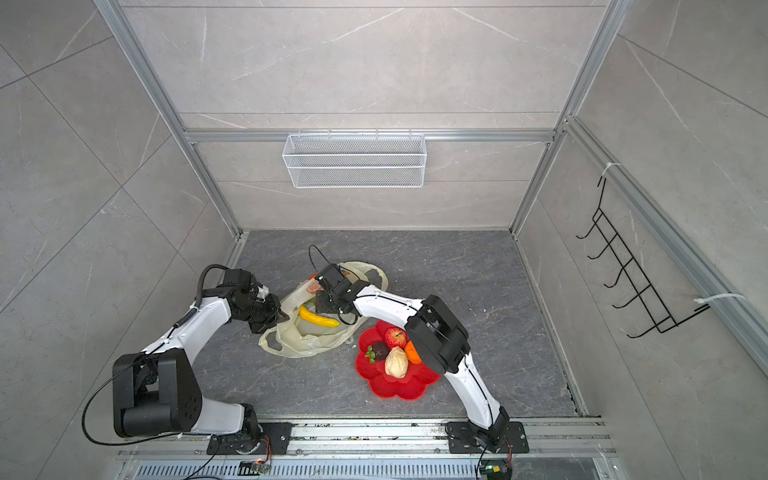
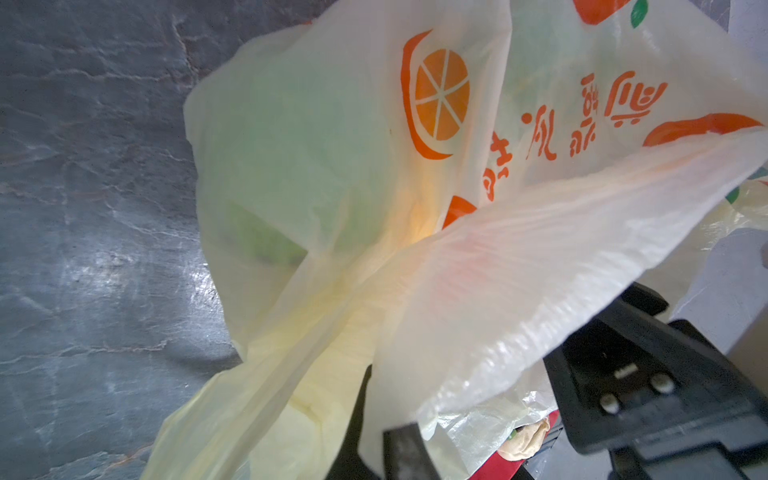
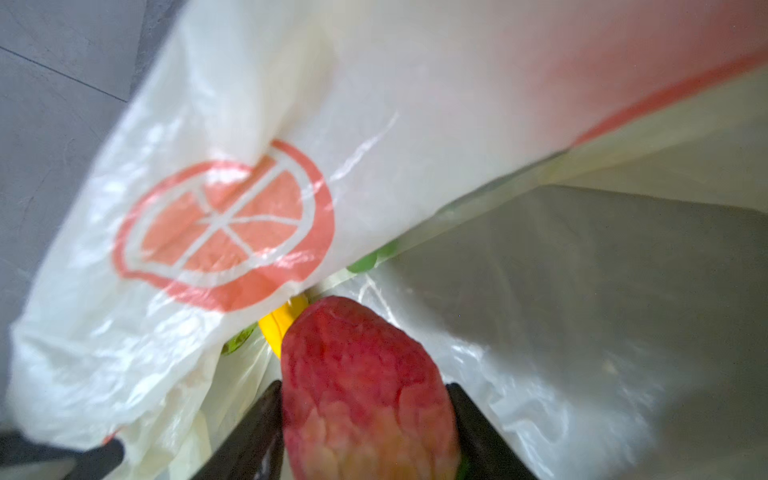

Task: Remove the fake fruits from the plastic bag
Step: 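Close the right gripper on the pink peach inside the bag, then lift the pink peach out of the bag and carry it over the plate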

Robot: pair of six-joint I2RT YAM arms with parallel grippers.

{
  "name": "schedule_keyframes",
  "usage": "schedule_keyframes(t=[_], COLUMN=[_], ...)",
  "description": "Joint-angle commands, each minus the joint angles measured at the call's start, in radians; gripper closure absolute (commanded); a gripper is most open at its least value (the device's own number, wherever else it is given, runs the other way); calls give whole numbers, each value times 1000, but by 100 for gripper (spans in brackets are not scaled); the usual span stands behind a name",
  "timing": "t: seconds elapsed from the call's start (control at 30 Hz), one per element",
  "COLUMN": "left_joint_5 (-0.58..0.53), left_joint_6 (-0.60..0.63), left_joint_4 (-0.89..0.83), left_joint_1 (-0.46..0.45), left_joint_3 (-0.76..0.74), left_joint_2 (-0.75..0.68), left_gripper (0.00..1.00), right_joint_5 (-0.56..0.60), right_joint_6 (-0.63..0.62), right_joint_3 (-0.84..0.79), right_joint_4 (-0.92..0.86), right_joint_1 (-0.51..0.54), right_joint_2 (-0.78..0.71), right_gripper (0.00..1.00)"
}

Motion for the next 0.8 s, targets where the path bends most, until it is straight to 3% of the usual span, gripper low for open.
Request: schedule_keyframes(t=[0.0, 0.77], left_joint_5=[18, 16], left_joint_6=[13, 14], left_joint_4=[-5, -7], left_joint_1=[-3, -4], left_joint_3=[15, 12], left_joint_2=[-1, -3], left_gripper=[95, 95], right_joint_5=[25, 40], right_joint_6=[-43, -129], right_joint_3=[-51, -446], right_joint_4=[-50, -294], right_joint_1=[21, -22], right_joint_2=[-121, -640], right_gripper=[41, 42])
